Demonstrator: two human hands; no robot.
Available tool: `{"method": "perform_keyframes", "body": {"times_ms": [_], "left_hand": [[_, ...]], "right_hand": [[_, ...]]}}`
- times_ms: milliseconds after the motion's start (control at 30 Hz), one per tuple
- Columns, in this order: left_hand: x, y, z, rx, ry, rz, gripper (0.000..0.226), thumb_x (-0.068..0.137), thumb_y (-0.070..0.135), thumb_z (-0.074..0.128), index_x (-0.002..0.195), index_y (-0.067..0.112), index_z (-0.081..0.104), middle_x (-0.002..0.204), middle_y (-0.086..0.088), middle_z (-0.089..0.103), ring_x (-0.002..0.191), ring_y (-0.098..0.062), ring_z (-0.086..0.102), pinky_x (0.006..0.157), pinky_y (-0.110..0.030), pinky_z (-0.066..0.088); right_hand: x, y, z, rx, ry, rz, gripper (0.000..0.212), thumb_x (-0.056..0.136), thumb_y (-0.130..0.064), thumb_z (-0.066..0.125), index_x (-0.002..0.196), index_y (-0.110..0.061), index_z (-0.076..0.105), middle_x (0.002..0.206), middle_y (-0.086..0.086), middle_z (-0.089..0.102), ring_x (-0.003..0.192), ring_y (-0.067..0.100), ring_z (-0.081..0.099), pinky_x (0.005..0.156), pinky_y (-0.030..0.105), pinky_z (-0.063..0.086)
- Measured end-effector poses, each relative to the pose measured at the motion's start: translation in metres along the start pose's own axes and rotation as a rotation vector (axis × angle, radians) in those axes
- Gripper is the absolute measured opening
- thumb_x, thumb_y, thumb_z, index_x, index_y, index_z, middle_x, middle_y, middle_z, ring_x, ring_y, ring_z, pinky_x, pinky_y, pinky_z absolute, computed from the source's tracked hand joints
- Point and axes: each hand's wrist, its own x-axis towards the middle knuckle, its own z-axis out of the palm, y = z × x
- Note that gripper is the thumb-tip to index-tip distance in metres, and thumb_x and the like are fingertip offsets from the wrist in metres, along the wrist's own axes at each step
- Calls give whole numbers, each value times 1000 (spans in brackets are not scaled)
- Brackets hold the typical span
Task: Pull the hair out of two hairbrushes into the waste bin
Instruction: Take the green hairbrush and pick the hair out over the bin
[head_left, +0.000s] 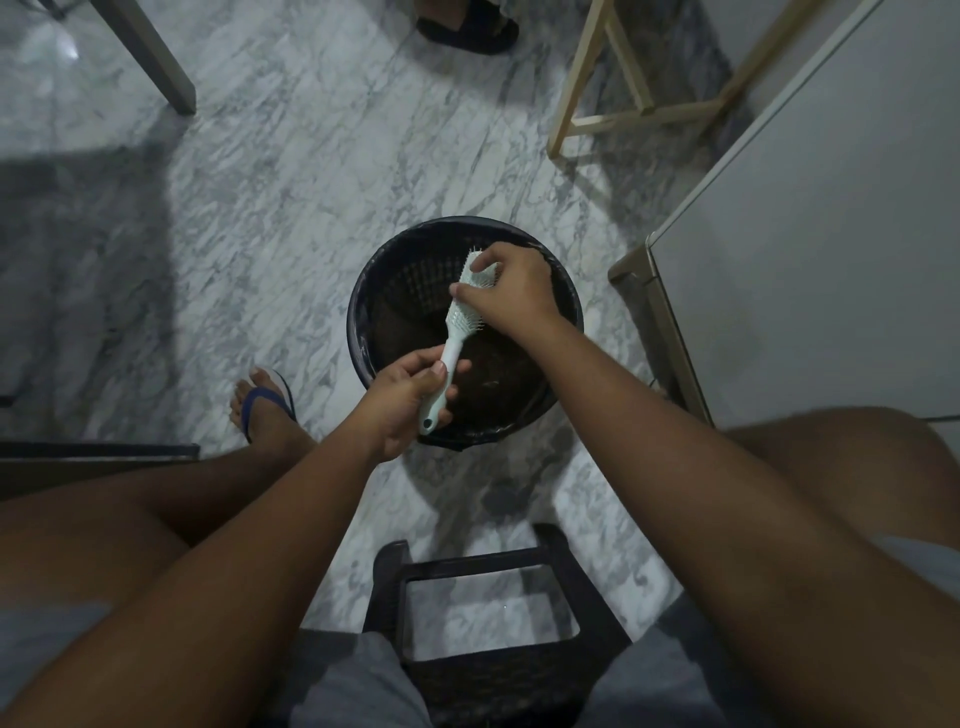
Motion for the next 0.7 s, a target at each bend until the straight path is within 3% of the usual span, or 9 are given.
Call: {"method": "perform_keyframes", "body": {"times_ms": [133,233,333,467,567,700], "left_hand": [[-1,0,2,-44,-18,-10,28,101,10,49,127,10,60,117,-9,70,70,-14,57,53,-26,47],[0,2,2,-141,-39,-26,29,102,10,47,129,8,58,118,-8,70,70,-14,55,52,-25,46],[1,7,2,-240,-38,-26,29,103,11,44,130,7,56,117,-7,70,70,-12,53,50,-24,45],[1,9,5,-215,-39,-30,29,103,11,44,129,9,57,118,-7,69,70,-13,54,50,-24,46],[1,9,8,-169,-39,-41,30,103,12,45,131,10,57,117,-6,69,70,-13,55,52,-25,45],[-1,7,3,-171,-45,-52,32,103,12,44,134,8,54,117,-6,69,72,-14,55,52,-26,46]], "right_hand": [[1,1,-4,42,-9,-11,19,76,-28,82,88,-16,75,78,-4,68,72,6,63,69,18,52],[1,4,-9,177,45,-5,10,86,-17,73,92,-10,76,81,2,75,73,10,70,75,21,59],[-2,11,-14,454,85,140,11,92,-11,65,96,-4,73,84,10,74,73,17,73,69,38,64],[-15,12,-13,298,-191,96,34,82,-32,79,105,-7,72,93,10,72,83,18,73,59,38,63],[-17,6,-12,217,-186,36,43,68,-29,91,99,-6,72,87,8,73,78,15,73,57,32,63],[-9,10,-11,178,-190,38,32,72,-19,88,96,-4,73,81,8,75,69,18,74,64,28,62]]}}
